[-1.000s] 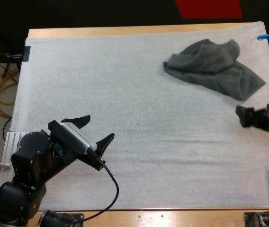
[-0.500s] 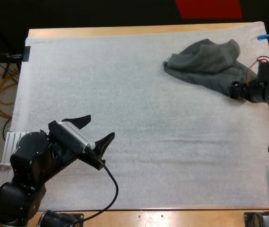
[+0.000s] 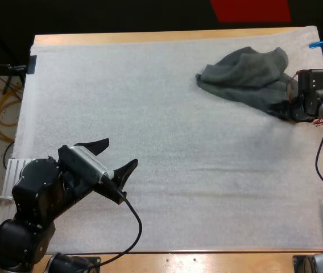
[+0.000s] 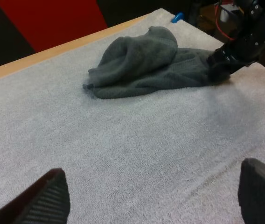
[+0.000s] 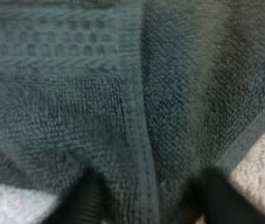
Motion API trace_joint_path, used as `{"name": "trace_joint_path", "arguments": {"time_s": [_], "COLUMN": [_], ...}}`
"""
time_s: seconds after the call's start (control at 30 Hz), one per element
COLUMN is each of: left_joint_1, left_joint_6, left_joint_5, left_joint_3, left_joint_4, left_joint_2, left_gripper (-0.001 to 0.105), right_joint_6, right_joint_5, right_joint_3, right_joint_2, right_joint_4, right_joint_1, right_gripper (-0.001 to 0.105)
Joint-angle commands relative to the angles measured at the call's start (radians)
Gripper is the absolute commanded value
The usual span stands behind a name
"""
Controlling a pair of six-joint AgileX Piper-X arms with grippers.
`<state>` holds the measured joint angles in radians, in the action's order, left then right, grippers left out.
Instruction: Pick towel from pile fold and stack
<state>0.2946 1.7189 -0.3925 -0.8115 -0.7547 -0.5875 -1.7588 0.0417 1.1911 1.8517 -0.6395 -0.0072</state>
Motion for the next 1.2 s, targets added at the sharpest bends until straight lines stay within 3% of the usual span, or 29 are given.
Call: {"name": "trace_joint_path", "arguments": {"time_s": [0.0,0.03,0.33,0.7,0.93,1.17], "left_joint_1": [0.005,0.005,0.005,0.005,0.005,0.005], "left_joint_6": [0.011,0.011,0.011,0.004,0.0,0.004], "left_joint_5": [-0.008,-0.008,-0.008,-0.008,-0.008,-0.008], "left_joint_3": [-0.007,-0.007,-0.007,-0.007,-0.007,-0.007], "left_joint_4": [0.009,0.009,0.009,0.016,0.062,0.077], "left_joint_2": [0.002,0.002,0.002,0.002,0.002,0.002], "left_gripper": [0.072,0.072,0.072,0.072,0.072,0.072], "right_joint_6": [-0.019,-0.027,-0.06,-0.059,0.03,0.061], "right_joint_5": [0.006,0.006,-0.021,-0.062,-0.12,-0.132], "right_joint_3": [0.01,0.011,0.052,0.069,0.069,0.027], "right_joint_2": [-0.007,-0.009,-0.116,-0.496,-0.616,-0.627], "right_joint_4": [-0.005,-0.005,-0.059,0.021,-0.088,-0.191], "right_joint_1": [0.002,0.002,0.002,0.002,0.009,0.19], "right_gripper": [0.003,0.0,0.0,0.0,0.0,0.0]}}
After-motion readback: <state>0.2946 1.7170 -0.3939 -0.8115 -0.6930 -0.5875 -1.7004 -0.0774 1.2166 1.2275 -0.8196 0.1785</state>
